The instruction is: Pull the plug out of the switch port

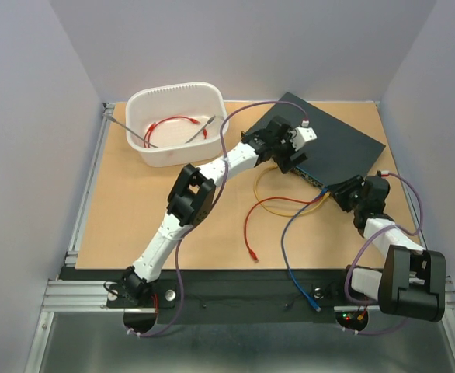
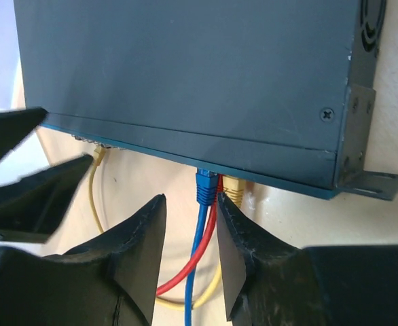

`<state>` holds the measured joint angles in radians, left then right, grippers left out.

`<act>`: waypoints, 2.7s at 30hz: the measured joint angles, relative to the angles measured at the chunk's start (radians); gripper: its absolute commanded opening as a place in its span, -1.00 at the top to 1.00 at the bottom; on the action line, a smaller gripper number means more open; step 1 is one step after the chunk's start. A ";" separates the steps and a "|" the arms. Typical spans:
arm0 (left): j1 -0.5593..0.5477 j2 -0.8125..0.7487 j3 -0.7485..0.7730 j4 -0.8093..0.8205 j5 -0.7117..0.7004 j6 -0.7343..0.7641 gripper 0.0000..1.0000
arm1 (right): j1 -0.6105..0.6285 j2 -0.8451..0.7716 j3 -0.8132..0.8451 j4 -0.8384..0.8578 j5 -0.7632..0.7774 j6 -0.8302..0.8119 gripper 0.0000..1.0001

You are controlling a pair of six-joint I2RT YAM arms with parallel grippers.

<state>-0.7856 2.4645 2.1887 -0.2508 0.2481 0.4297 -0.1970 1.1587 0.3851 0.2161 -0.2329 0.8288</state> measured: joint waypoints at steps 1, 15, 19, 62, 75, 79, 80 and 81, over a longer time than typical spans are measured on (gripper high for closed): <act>0.000 0.007 0.019 0.002 -0.002 0.000 -0.97 | 0.000 0.007 0.000 0.007 -0.003 0.002 0.18; -0.010 0.014 0.129 0.082 0.003 -0.013 -0.92 | 0.000 -0.037 -0.040 0.053 0.005 0.021 0.22; -0.011 0.016 0.132 0.110 0.015 -0.036 -0.92 | 0.000 -0.054 -0.087 0.061 0.016 0.044 0.22; -0.014 0.195 0.143 0.411 -0.017 -0.293 -0.89 | 0.001 0.356 -0.218 0.713 0.106 0.189 0.80; -0.019 0.182 0.146 0.277 0.121 -0.085 -0.97 | 0.001 0.351 -0.224 0.720 0.108 0.164 0.99; -0.018 0.098 0.146 0.031 0.208 0.211 -0.97 | 0.001 0.346 -0.230 0.724 0.112 0.156 0.99; -0.019 0.076 0.146 -0.033 0.219 0.290 -0.97 | 0.001 0.346 -0.232 0.727 0.113 0.154 0.99; -0.020 0.056 0.147 -0.090 0.225 0.365 -0.97 | 0.001 0.346 -0.232 0.728 0.113 0.154 0.99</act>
<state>-0.8055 2.5210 2.3356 -0.3408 0.4728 0.7944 -0.1963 1.5043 0.1532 0.9440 -0.1196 0.9829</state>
